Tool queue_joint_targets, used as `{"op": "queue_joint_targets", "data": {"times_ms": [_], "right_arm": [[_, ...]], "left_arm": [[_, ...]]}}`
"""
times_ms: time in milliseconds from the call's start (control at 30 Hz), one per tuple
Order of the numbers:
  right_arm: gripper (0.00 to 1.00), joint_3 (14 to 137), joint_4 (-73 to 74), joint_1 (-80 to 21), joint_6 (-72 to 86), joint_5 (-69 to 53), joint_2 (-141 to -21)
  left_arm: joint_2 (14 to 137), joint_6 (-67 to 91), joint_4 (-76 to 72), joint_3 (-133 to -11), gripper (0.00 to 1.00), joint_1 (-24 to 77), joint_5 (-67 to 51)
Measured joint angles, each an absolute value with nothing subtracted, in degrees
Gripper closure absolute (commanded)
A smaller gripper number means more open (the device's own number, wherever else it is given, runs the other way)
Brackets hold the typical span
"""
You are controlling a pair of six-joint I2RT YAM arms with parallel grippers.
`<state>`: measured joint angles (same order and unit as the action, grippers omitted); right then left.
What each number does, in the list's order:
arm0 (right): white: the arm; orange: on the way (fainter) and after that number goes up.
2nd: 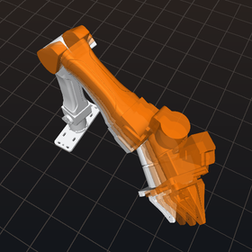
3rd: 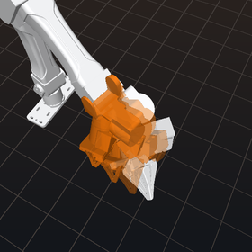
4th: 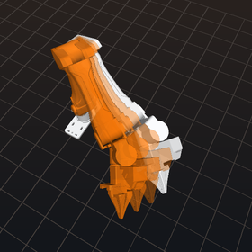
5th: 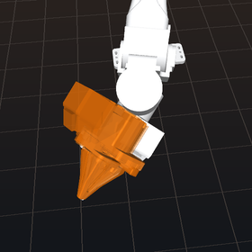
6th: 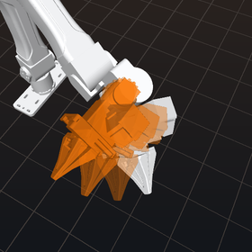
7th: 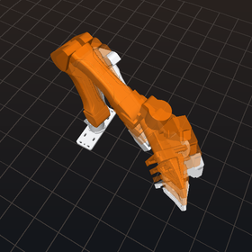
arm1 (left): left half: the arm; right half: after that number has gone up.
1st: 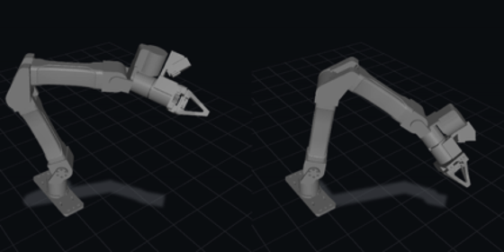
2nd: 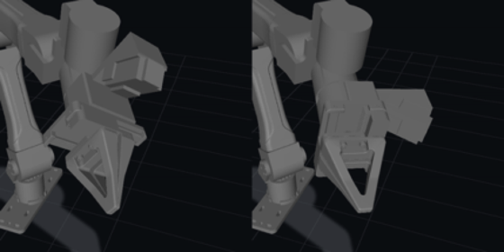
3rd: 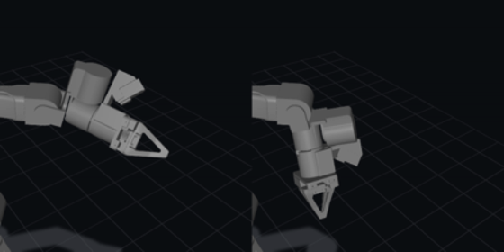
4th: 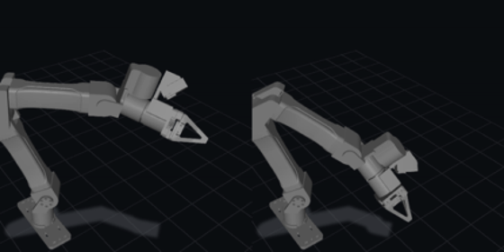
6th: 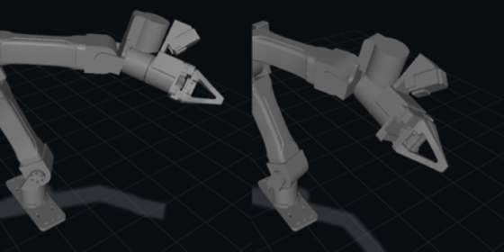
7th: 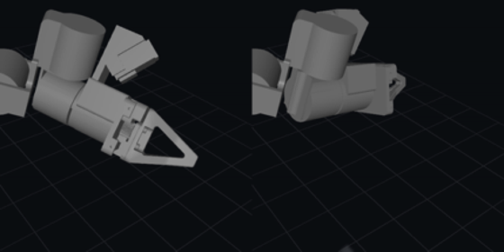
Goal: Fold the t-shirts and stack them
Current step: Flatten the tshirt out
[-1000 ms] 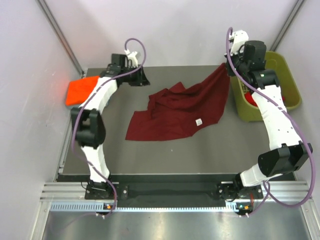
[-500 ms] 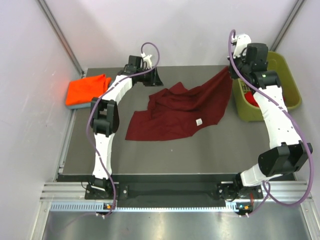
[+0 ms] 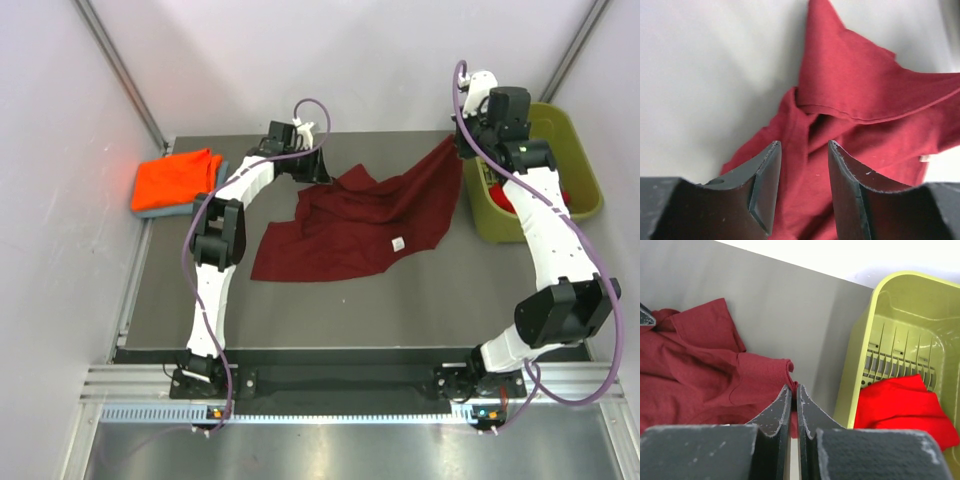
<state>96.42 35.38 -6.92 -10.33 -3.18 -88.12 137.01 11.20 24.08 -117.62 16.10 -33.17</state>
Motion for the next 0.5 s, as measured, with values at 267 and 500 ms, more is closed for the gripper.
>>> {"op": "queue_joint_targets", "data": {"times_ms": [267, 500], "right_arm": [[1.0, 96.4, 35.2, -6.9, -10.3, -3.7, -88.7], [1.0, 96.6, 35.2, -6.9, -10.3, -3.8, -90.0]], "left_arm": [[137.0, 6.7, 24.6, -118.6, 0.51, 15.8, -29.0], [137.0, 5.8, 25.4, -118.6, 0.56, 15.7, -28.5]]}}
